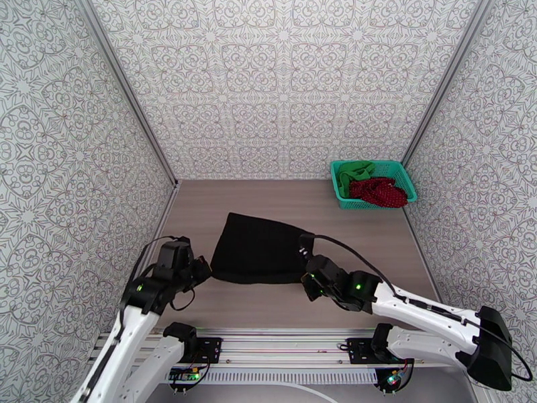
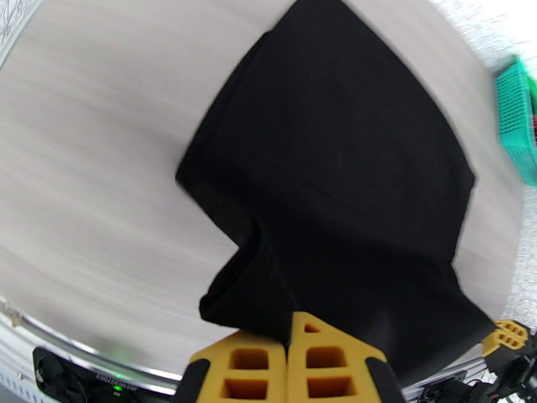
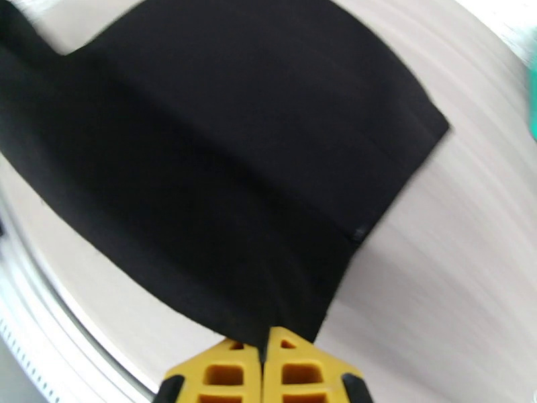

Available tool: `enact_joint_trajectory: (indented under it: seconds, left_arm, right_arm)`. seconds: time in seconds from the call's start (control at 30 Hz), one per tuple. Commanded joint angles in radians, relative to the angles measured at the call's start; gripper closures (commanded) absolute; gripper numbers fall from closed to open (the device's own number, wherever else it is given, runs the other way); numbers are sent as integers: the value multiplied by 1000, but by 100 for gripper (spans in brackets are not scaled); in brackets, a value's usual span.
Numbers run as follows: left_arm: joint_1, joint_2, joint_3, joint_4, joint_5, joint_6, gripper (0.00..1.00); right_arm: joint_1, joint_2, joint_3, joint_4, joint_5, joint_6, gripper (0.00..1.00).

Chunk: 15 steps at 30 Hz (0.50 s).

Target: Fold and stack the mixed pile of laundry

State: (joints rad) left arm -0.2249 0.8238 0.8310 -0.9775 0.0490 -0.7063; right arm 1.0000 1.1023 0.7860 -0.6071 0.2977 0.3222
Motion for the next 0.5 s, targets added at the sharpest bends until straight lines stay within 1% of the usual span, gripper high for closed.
enact_joint_trajectory:
  seconds: [0.0, 0.17, 0.33, 0.47]
  left_arm:
    - [6, 125, 115, 95, -49, 33, 100]
    - [47, 360, 269, 182, -26, 85, 100]
    - [63, 592, 419, 227, -10, 125, 100]
    - [73, 730, 502, 250, -24, 143, 100]
  right_arm:
    - [-44, 52, 98, -46, 161, -6, 100]
    - [-153, 183, 167, -6, 150, -88, 100]
    - [-256, 324, 226, 32, 150, -152, 100]
    - [-302, 410, 256, 82, 132, -195, 100]
